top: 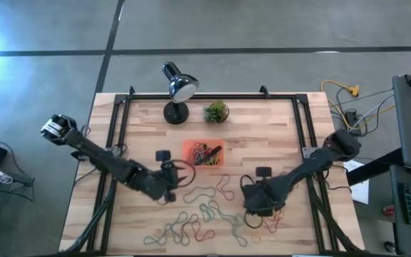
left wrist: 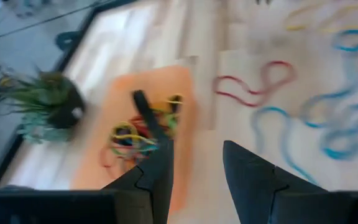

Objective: Pick and place rubber bands into bin
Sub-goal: Put the black rubberband into the orange bin, then put the blue rubberband into the orange bin

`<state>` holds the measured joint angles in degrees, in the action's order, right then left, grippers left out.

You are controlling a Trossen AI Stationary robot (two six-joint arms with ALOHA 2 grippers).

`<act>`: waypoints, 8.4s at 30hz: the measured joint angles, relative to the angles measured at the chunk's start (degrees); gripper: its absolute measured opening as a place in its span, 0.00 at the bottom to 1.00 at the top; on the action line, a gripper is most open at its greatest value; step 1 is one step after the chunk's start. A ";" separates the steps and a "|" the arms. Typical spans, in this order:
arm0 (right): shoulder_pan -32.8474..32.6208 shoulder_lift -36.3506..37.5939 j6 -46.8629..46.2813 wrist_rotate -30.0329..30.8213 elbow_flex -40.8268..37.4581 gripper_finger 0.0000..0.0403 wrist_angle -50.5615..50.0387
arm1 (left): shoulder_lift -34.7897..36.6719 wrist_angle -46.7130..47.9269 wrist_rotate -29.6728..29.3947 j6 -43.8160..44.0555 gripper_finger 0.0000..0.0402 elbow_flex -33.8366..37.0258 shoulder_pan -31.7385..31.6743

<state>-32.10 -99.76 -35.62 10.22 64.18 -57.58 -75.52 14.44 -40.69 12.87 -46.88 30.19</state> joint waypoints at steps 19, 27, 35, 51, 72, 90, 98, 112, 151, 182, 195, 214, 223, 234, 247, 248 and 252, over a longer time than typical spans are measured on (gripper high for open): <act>-14.76 16.93 -22.09 -5.77 -14.51 0.14 11.94 | -1.47 -0.26 -0.28 3.08 0.31 2.41 5.03; -18.79 16.43 -22.60 -5.80 -18.66 0.14 16.06 | -1.48 -1.45 -0.28 3.22 0.31 2.41 5.03; -18.95 16.72 -19.05 -5.60 -18.71 0.14 16.10 | -1.47 -2.01 -0.31 3.20 0.31 2.41 5.03; -19.45 16.32 -21.40 -4.00 -18.99 0.33 12.35 | -1.49 -1.93 -0.31 2.98 0.31 2.39 5.03; -21.27 9.15 -23.54 -2.67 -18.60 0.35 12.54 | -1.49 -1.97 -0.31 3.18 0.31 3.14 5.03; -21.14 13.40 -23.73 -2.39 -18.55 0.02 10.64 | -1.51 -3.68 -0.31 3.25 0.31 4.89 4.38; -21.09 15.63 -23.26 7.82 -16.92 0.02 8.39 | -1.52 -3.67 -0.33 3.16 0.31 4.99 3.89; -15.49 16.65 -7.91 57.02 -7.84 0.02 7.44 | -1.53 -3.72 -0.33 2.77 0.31 4.84 3.83; 26.74 5.04 28.35 25.48 -13.36 0.02 64.14 | -1.49 -6.35 -10.54 -0.23 0.31 5.01 3.50; 27.12 2.57 30.00 7.80 -12.09 0.29 64.01 | -1.49 -6.41 -10.47 0.01 0.31 5.03 3.50; 23.99 10.40 29.64 -6.76 -12.09 0.24 55.09 | -2.08 -6.34 10.45 0.30 0.31 5.14 3.53; 10.44 10.79 27.38 -8.68 -12.26 0.16 49.13 | -4.77 -5.88 38.88 29.34 0.31 6.09 4.17; 10.21 10.77 26.58 -8.55 -14.38 0.16 49.38 | -13.30 -5.89 44.19 41.14 0.31 2.42 8.93; 10.23 10.77 26.58 -8.55 -15.10 0.16 49.41 | -19.82 -4.96 44.07 46.46 0.31 -0.46 10.06; 10.23 10.77 26.58 -8.55 -15.10 0.16 49.56 | -21.59 3.55 45.16 46.87 0.31 -4.05 10.56; 10.23 10.77 26.58 -8.55 -15.10 0.16 49.58 | -21.94 4.23 45.07 46.85 0.31 -4.48 10.73; 10.23 10.77 26.60 -8.55 -15.10 0.16 49.57 | -23.38 5.47 44.14 46.86 0.31 -5.77 11.43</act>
<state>-21.87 -88.99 -9.02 1.67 49.08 -8.01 -98.90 19.91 3.45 59.74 -52.64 41.61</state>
